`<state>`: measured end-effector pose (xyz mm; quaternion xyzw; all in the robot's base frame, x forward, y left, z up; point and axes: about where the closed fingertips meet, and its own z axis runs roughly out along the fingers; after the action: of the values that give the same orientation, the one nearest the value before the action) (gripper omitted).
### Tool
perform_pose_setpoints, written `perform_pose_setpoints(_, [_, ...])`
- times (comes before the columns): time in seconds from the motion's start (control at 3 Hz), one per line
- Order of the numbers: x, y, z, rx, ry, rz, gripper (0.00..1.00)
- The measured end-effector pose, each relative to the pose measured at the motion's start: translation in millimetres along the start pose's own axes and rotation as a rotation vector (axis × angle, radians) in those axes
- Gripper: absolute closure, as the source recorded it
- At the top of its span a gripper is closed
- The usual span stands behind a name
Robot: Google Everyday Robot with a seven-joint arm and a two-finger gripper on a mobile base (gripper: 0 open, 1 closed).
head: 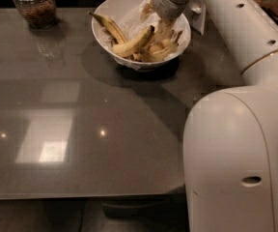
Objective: Pick banana from white bowl
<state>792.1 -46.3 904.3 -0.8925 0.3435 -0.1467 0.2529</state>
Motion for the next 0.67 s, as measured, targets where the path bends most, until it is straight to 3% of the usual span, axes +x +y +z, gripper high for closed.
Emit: perform_pose_setpoints(0.67, [0.2,-3.4,17.2,-0.021,-0.031,0.001,0.45])
